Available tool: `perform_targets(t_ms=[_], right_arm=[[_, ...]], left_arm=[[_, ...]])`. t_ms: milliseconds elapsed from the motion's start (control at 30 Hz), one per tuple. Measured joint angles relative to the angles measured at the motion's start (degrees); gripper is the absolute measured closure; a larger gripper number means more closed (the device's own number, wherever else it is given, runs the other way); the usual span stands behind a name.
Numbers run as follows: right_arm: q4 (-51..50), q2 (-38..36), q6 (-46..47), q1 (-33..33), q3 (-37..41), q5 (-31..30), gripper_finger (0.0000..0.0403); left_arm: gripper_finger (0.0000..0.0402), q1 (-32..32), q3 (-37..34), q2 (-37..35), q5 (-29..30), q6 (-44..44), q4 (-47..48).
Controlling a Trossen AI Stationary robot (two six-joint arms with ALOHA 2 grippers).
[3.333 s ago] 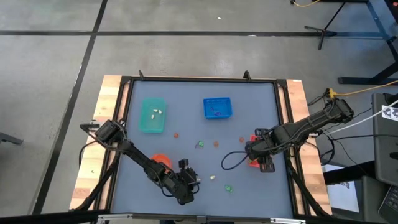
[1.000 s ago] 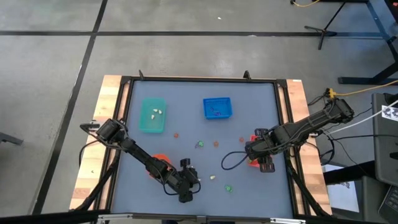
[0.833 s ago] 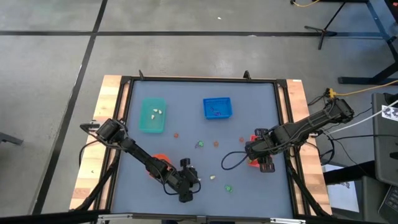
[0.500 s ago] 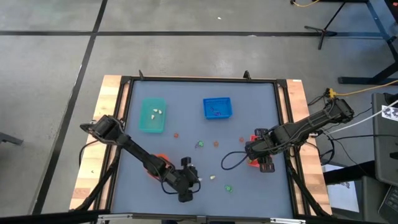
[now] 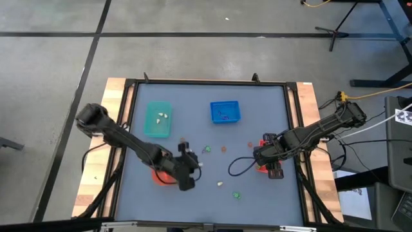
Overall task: Sort Halloween decoration
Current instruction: Put the white skull toy into the green bin
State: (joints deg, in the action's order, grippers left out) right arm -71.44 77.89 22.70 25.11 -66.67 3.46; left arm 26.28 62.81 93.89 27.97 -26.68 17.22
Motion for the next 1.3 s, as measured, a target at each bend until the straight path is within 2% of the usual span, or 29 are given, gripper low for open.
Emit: perform_targets(t_ms=[367, 567, 867, 1033, 1300], right_arm=[[0.03, 0.0, 0.0, -0.01, 0.0, -0.01, 0.0187], [0.03, 0.0, 0.0, -0.01, 0.0, 0.0, 0.0187], [1.02, 0.0, 0.0, -0.01, 0.0, -0.01, 0.0187], [1.77, 0.0, 0.0, 0.0, 0.0, -0.02, 0.0187], [2.26, 0.0, 0.0, -0.01, 0.0, -0.01, 0.0187]], left_arm=[[0.0353, -8.31, 0.03, -19.77, 3.57, 0.32, 16.7], [0.0353, -13.38, 0.04, -27.21, 7.43, 0.29, 27.84], [0.0353, -20.01, -0.32, -28.08, 8.2, -3.21, 45.85], [0.0353, -22.92, -5.38, -28.05, 8.21, -3.25, 46.02], [0.0351, -25.97, -18.64, -28.03, 8.02, -4.98, 41.21]])
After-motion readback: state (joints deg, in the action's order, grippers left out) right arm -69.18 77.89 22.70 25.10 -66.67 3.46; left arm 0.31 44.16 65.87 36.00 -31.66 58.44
